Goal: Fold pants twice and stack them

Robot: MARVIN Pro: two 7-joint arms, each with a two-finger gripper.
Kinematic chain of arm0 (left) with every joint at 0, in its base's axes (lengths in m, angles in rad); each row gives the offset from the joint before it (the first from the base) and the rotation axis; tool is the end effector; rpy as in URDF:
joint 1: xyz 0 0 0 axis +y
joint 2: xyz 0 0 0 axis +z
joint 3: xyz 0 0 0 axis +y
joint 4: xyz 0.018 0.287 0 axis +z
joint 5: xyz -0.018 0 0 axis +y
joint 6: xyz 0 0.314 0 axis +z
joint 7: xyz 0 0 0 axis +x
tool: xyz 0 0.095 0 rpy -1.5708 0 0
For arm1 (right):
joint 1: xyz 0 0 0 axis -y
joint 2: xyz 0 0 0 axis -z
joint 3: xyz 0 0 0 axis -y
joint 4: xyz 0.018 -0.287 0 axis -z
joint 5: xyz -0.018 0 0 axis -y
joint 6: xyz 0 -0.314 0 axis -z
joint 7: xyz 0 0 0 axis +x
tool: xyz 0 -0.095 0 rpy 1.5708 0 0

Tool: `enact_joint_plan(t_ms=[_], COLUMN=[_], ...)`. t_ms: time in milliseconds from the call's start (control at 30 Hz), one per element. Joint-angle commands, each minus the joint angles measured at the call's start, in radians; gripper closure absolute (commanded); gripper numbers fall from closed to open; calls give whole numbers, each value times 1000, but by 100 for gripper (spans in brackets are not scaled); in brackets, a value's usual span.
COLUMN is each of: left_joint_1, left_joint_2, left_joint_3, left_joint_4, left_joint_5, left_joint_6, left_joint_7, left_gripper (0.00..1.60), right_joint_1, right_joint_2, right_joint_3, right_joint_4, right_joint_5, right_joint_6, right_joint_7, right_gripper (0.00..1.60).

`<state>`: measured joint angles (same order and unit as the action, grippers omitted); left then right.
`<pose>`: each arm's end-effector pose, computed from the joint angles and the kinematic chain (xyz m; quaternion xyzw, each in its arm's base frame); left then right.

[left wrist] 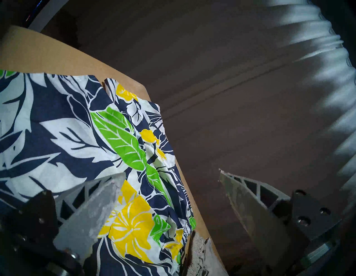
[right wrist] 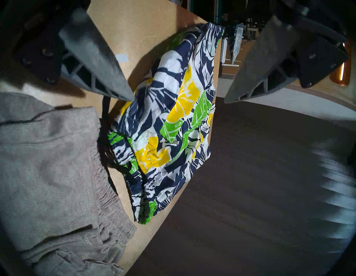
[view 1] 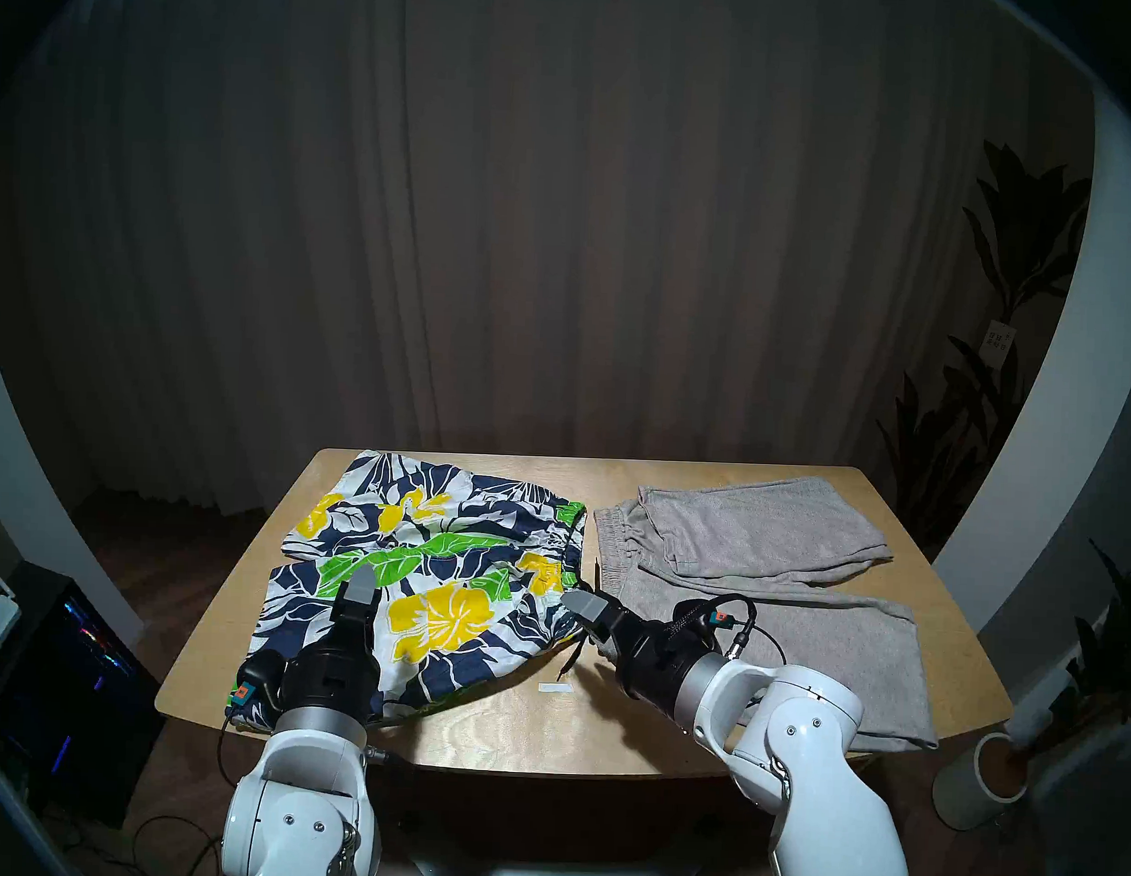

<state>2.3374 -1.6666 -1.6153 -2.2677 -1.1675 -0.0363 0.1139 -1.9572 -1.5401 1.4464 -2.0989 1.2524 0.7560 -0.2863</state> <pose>0.2175 0.0184 -0.2751 0.5914 0.4830 0.5624 0.3173 0.2842 0.0929 -0.2806 -0.8010 0.1977 -0.3096 0.4727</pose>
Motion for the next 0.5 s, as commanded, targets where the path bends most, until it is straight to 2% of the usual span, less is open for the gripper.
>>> enact_joint_plan(t_ms=[0, 200, 333, 467], left_joint_1=[75, 91, 119, 135], left_joint_2=[-2, 1, 6, 20], left_joint_3=[-30, -60, -89, -99], left_joint_4=[-60, -43, -32, -31], left_joint_5=[-115, -166, -223, -241], left_joint_6=[26, 45, 72, 95], left_joint_7=[-74, -87, -113, -130], left_gripper=[0, 0, 0, 0], right_joint_1=[24, 13, -9, -24], right_joint_2=[-17, -22, -15, -8], right_joint_3=[3, 18, 9, -4], right_joint_4=[-47, -23, -32, -47], right_joint_5=[110, 196, 308, 365], right_joint_6=[28, -10, -75, -135], right_joint_7=[-82, -169, -246, -289], right_gripper=[0, 0, 0, 0])
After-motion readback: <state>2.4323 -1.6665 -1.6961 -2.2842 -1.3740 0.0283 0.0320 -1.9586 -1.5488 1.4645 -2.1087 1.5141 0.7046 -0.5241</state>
